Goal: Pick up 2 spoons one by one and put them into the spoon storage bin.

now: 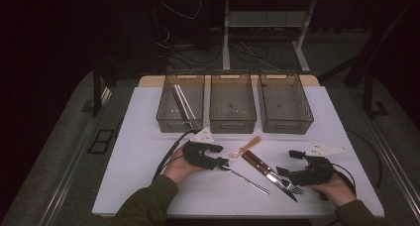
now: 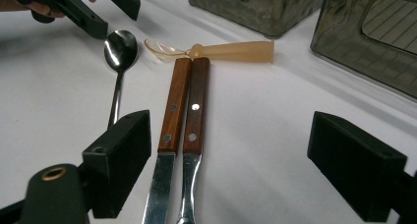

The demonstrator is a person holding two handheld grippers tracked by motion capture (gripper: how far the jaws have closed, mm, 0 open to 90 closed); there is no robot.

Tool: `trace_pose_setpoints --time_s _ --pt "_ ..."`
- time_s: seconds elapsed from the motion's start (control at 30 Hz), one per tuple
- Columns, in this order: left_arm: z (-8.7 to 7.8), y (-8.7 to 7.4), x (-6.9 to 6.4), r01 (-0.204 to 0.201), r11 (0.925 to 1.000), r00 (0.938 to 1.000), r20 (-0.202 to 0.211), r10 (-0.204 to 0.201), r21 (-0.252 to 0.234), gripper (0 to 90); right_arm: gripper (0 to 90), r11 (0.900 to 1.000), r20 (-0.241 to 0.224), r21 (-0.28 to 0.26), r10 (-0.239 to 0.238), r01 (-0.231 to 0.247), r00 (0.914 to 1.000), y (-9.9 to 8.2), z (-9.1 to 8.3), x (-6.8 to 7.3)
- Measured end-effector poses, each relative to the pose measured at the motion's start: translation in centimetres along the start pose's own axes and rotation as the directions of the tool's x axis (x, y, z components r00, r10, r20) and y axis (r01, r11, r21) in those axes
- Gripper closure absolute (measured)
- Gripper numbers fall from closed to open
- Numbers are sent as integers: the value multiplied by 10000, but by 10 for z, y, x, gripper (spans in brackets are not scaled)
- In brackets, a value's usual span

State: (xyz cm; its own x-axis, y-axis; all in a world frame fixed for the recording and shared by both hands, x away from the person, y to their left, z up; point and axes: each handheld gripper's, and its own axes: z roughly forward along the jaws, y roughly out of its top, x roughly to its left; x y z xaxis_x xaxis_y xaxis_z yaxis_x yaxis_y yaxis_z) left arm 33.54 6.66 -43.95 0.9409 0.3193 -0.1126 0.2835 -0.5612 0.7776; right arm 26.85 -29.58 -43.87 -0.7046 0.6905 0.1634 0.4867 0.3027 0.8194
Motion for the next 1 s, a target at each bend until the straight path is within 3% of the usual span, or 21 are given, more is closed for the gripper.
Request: trace_pose_setpoints --time_s 0.3,0.5,0.63,0.67,1.0 --pt "10 -6 -5 -58 9958 10000 -46 62 909 520 166 9997 135 -15 -226 226 9997 1 -2 2" --pt "11 -8 -8 -88 9960 9999 -130 100 890 547 167 9994 140 17 -357 357 9993 1 -2 4" --pt "11 -9 -10 -368 9951 9992 -151 383 913 551 166 9993 182 25 -364 364 9992 2 -2 4" --pt "10 -9 -9 -623 9922 9979 -95 637 1082 555 166 9994 167 24 -357 357 9992 1 -2 4" --pt "2 -15 -6 -405 9956 9988 316 380 844 660 166 9993 218 23 -380 380 9990 2 -2 4"
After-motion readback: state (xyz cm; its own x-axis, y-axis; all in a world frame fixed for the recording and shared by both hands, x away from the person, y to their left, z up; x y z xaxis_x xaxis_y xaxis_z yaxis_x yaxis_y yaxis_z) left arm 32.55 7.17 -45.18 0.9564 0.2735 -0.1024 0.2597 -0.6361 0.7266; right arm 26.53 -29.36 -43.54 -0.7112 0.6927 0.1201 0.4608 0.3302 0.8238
